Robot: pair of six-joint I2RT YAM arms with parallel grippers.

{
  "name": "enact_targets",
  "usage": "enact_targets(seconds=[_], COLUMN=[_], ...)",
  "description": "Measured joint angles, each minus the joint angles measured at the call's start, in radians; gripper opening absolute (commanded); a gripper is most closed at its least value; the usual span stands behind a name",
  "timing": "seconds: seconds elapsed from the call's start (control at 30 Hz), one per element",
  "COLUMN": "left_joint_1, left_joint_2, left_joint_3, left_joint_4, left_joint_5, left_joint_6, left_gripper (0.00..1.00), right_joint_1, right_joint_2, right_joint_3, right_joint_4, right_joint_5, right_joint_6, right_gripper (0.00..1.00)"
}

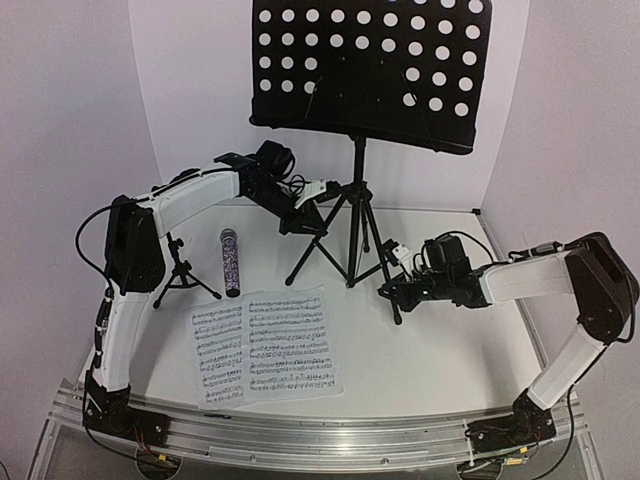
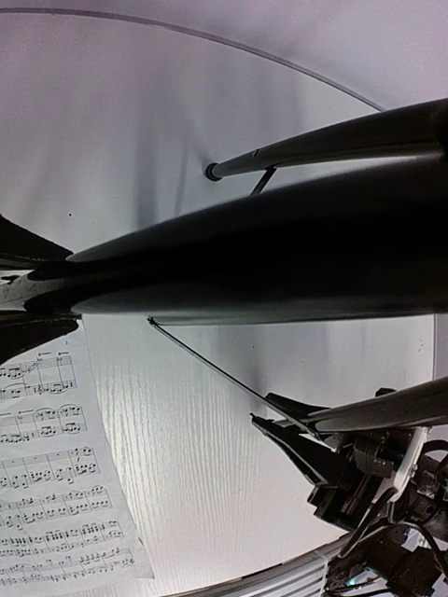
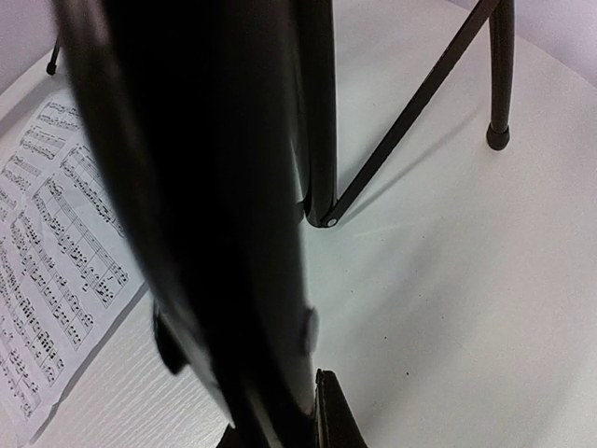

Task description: Set up the instrument practice props

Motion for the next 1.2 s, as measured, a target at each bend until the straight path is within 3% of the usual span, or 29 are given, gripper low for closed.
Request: enact_targets(seconds=[0.37, 1.2], left_joint_1=[0.000, 0.004], left_joint_2=[-0.126, -0.166], left_joint_3=[-0.244, -0.329], left_joint_4=[0.146, 0.228], left_joint_5=[-0.025, -0.065], left_joint_6=[0.006, 0.020], left_gripper=[0.00, 0.00], right_joint_1=[0.012, 0.031], right_joint_2=[0.024, 0.054], right_joint_3=[-0.012, 0.046], right_joint_4=[0.040, -0.030], right_joint_5=[0.001, 0.109], right_joint_6=[0.007, 0.097], right_gripper=[0.00, 0.01])
